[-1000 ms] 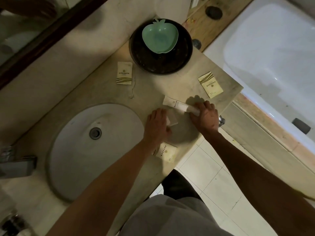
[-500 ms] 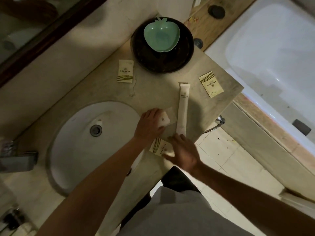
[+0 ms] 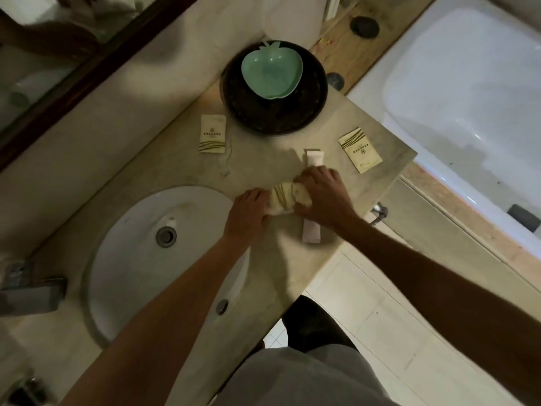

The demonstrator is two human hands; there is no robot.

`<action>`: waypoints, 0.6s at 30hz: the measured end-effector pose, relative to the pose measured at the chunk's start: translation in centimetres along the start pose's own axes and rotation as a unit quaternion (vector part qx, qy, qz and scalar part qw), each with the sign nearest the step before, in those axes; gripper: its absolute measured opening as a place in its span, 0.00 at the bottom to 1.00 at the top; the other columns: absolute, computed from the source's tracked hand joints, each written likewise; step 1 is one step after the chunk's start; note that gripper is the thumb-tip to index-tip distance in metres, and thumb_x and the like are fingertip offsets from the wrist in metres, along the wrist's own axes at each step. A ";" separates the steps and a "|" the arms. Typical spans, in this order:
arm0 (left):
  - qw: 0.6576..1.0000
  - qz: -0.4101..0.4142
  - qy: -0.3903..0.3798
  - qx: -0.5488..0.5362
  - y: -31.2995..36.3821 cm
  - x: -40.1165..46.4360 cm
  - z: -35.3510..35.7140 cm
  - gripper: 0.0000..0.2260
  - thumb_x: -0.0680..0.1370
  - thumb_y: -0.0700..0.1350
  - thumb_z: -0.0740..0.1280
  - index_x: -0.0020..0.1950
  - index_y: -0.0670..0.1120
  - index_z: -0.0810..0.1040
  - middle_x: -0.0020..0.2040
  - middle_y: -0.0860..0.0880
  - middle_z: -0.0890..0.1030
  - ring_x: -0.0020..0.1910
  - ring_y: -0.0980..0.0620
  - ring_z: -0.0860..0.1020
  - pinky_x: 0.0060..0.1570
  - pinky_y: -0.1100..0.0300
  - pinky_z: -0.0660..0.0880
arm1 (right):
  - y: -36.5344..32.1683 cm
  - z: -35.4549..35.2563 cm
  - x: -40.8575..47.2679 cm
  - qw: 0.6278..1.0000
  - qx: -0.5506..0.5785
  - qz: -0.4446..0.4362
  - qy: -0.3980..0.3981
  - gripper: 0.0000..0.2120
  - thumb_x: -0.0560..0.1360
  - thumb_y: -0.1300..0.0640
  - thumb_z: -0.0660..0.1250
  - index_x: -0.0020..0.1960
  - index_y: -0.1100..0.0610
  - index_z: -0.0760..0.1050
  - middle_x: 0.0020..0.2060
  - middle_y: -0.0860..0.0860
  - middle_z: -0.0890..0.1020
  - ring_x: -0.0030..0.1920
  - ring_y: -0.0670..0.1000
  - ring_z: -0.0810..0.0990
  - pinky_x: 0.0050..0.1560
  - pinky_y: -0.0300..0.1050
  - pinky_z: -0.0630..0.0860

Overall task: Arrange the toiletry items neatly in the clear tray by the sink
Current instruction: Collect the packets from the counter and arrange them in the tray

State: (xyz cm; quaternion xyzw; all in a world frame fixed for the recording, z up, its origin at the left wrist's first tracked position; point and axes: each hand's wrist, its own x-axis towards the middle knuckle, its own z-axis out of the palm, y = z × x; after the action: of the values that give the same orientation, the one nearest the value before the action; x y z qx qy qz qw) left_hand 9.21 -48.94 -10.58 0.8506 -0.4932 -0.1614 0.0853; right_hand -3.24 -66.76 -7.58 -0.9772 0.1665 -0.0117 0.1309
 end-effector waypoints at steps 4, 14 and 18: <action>0.999 0.005 0.000 -0.033 -0.1 -0.3 -0.2 0.23 0.69 0.43 0.69 0.64 0.45 0.73 0.58 0.46 0.76 0.58 0.45 0.74 0.53 0.52 0.72 | 0.7 -1.3 6.7 0.999 0.050 0.018 0.004 0.31 0.67 0.41 0.73 0.65 0.52 0.73 0.60 0.52 0.74 0.59 0.54 0.70 0.61 0.52 0.69; 0.997 -0.043 0.056 -0.014 -3.1 2.3 -2.2 0.22 0.72 0.52 0.70 0.63 0.46 0.71 0.61 0.46 0.72 0.58 0.46 0.73 0.57 0.51 0.71 | 7.4 -1.3 6.7 0.973 -0.009 0.232 0.010 0.32 0.71 0.43 0.71 0.70 0.55 0.68 0.66 0.57 0.71 0.64 0.59 0.68 0.64 0.57 0.68; 0.991 -0.100 0.085 -0.013 -4.6 4.8 -3.2 0.23 0.73 0.50 0.69 0.65 0.45 0.72 0.61 0.44 0.73 0.58 0.45 0.73 0.57 0.50 0.71 | 11.3 -1.5 4.6 0.935 -0.010 0.354 -0.001 0.34 0.71 0.40 0.71 0.68 0.59 0.66 0.60 0.60 0.72 0.59 0.62 0.71 0.58 0.57 0.70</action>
State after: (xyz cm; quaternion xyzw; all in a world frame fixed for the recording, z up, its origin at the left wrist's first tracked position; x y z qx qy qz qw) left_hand 16.34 -50.84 -9.89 0.9051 -0.3944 -0.1022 0.1215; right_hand -2.62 -78.91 -9.14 -0.8564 0.5015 0.0381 0.1165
